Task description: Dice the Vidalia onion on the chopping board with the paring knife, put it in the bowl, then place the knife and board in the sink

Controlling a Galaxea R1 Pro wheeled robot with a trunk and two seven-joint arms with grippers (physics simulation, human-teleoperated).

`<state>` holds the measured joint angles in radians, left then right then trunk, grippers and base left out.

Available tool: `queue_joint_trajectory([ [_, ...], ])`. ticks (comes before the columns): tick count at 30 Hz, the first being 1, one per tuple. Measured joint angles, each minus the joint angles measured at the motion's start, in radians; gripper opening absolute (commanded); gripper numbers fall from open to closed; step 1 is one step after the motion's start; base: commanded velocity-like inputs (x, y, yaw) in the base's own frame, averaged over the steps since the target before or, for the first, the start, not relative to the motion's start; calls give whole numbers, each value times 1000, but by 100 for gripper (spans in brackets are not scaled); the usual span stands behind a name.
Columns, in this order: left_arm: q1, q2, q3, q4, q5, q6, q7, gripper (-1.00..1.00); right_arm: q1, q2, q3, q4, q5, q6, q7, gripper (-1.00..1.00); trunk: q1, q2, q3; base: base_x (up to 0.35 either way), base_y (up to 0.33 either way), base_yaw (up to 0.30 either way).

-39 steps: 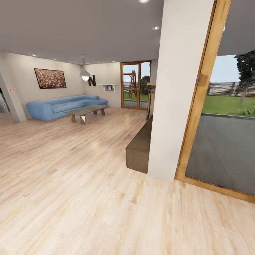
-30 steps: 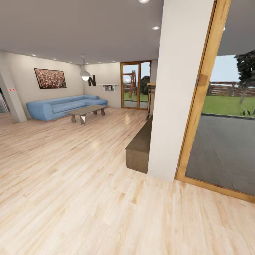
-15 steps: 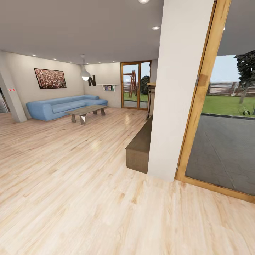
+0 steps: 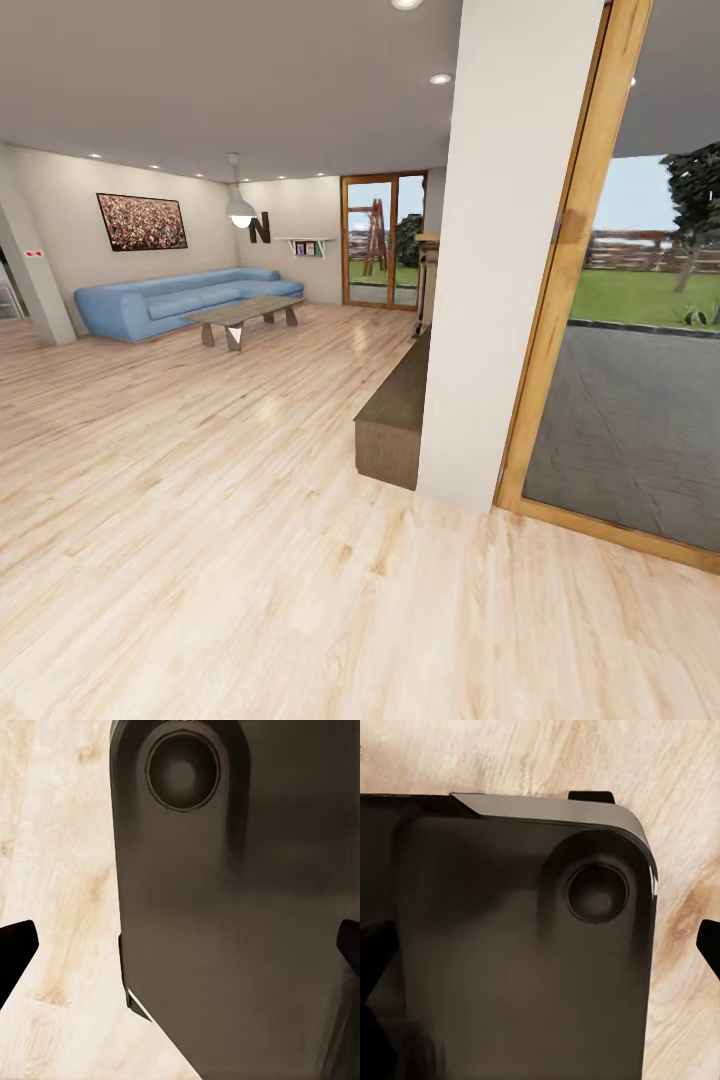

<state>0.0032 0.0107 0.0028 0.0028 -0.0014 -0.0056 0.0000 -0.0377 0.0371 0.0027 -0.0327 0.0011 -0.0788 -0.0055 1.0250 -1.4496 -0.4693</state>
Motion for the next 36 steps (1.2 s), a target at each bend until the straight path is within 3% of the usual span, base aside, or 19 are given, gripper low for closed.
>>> queue_joint_trajectory([
  [22, -1, -2, 1, -8, 3, -21, 0, 100, 0, 8, -3, -15, -6, -18, 4, 100, 0, 0, 0, 0, 0, 0],
  [26, -2, -2, 1, -21, 2, -59, 0, 100, 0, 5, -3, -28, -5, -62, 4, 100, 0, 0, 0, 0, 0, 0],
  [31, -2, -1, 0, -57, 0, -121, 1, 100, 0, 2, -3, -32, -4, -171, 4, 100, 0, 0, 0, 0, 0, 0],
  [36, -2, 22, 2, -132, 4, -208, 3, 100, 0, 0, -3, -68, -3, -292, 0, 100, 0, 0, 0, 0, 0, 0],
])
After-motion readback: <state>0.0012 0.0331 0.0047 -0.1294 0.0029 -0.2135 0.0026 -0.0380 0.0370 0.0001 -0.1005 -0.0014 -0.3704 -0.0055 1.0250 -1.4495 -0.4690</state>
